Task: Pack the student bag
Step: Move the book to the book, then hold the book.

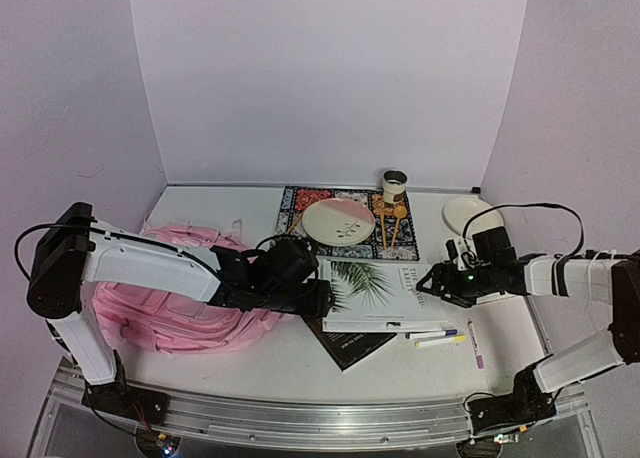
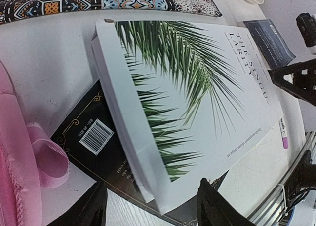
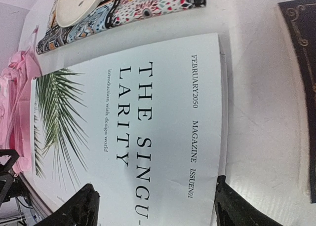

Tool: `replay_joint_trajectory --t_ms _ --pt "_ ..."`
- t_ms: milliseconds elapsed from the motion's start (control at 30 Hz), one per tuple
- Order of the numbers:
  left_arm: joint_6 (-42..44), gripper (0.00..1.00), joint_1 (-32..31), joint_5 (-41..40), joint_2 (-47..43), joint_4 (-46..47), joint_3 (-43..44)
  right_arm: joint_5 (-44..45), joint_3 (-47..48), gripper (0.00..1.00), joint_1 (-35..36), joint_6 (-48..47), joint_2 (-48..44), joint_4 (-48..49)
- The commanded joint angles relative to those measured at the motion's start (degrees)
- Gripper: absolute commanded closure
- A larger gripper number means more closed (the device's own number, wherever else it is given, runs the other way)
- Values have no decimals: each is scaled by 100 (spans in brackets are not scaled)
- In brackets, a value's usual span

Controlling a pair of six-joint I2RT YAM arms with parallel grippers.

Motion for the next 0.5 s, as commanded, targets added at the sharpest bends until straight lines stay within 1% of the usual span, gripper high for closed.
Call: replay_joint_trajectory --t_ms 0,167,300,467 --pt "-84 39 124 47 137 324 250 -243 85 21 353 97 145 123" --pt "-147 45 245 -96 156 316 56 -238 139 21 477 64 132 118" --pt "-206 49 353 -256 90 309 -211 45 145 17 459 -43 50 39" --pt "-213 57 404 -243 168 313 -290 -4 170 14 308 -96 272 76"
